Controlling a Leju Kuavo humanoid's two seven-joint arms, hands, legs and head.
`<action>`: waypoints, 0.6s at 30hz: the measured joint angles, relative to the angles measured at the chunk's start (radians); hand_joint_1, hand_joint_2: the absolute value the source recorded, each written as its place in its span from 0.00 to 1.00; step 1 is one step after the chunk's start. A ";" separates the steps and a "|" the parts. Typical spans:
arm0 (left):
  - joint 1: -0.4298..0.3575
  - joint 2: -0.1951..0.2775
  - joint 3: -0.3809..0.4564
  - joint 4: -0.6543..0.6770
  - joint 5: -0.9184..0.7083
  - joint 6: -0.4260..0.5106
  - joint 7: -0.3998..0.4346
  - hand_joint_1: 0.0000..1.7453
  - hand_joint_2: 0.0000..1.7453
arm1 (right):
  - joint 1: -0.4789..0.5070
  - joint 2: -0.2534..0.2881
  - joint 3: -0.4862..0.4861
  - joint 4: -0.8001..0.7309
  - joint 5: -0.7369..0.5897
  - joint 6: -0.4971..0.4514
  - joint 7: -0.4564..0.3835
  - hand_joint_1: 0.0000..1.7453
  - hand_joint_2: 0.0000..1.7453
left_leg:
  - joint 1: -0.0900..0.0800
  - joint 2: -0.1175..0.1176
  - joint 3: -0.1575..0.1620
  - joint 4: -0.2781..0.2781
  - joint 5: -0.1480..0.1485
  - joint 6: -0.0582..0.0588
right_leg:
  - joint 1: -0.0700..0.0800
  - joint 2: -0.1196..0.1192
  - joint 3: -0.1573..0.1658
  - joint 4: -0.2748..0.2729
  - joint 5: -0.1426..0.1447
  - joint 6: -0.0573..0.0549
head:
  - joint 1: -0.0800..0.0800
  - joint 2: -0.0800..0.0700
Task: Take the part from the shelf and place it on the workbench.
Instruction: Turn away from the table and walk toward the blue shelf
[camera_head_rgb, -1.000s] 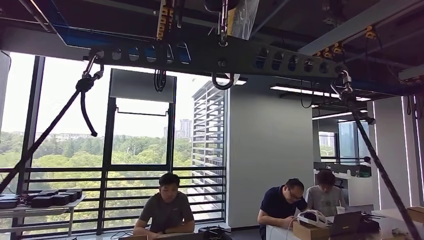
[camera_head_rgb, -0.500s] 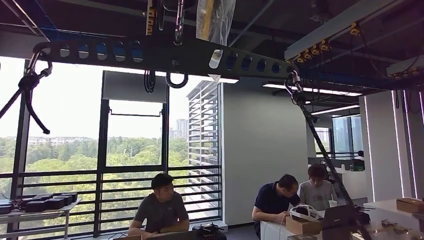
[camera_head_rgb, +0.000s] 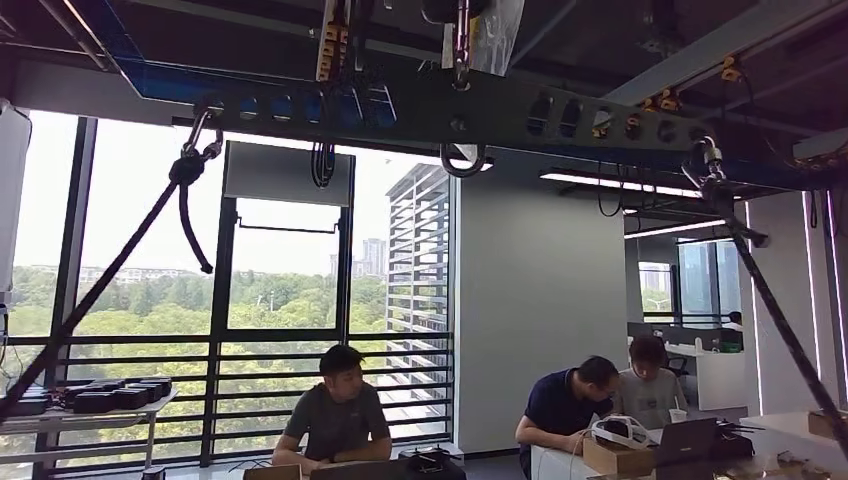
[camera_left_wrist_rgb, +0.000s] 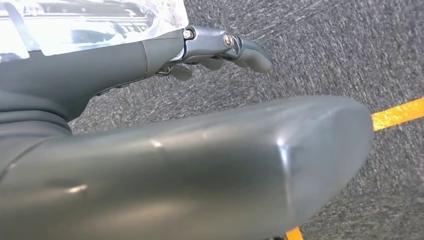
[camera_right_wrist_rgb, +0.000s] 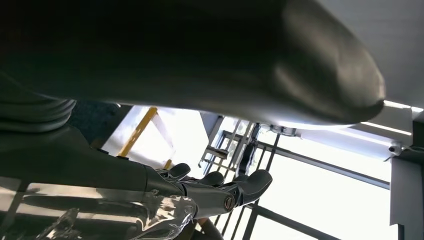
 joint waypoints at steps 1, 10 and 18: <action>-0.001 0.000 0.000 0.000 0.000 0.000 0.000 0.00 0.00 | 0.000 0.000 -0.001 0.000 0.000 0.000 0.000 0.00 0.00 | 0.001 0.000 -0.005 -0.002 0.005 0.004 | -0.002 0.001 -0.020 0.050 -0.036 0.004 | -0.003 0.000; -0.001 0.000 0.000 0.000 0.000 0.000 0.000 0.00 0.00 | -0.001 0.000 -0.002 0.004 0.000 0.002 0.000 0.00 0.00 | -0.005 0.000 -0.048 0.014 0.031 -0.010 | -0.002 0.002 0.071 -0.034 -0.012 -0.003 | -0.013 0.000; 0.000 0.000 -0.002 0.000 0.000 -0.001 0.000 0.00 0.00 | -0.001 0.001 -0.003 0.005 0.000 0.004 0.000 0.00 0.00 | 0.002 -0.001 -0.126 0.221 -0.102 -0.052 | -0.004 -0.004 0.051 -0.055 0.018 -0.044 | -0.001 0.000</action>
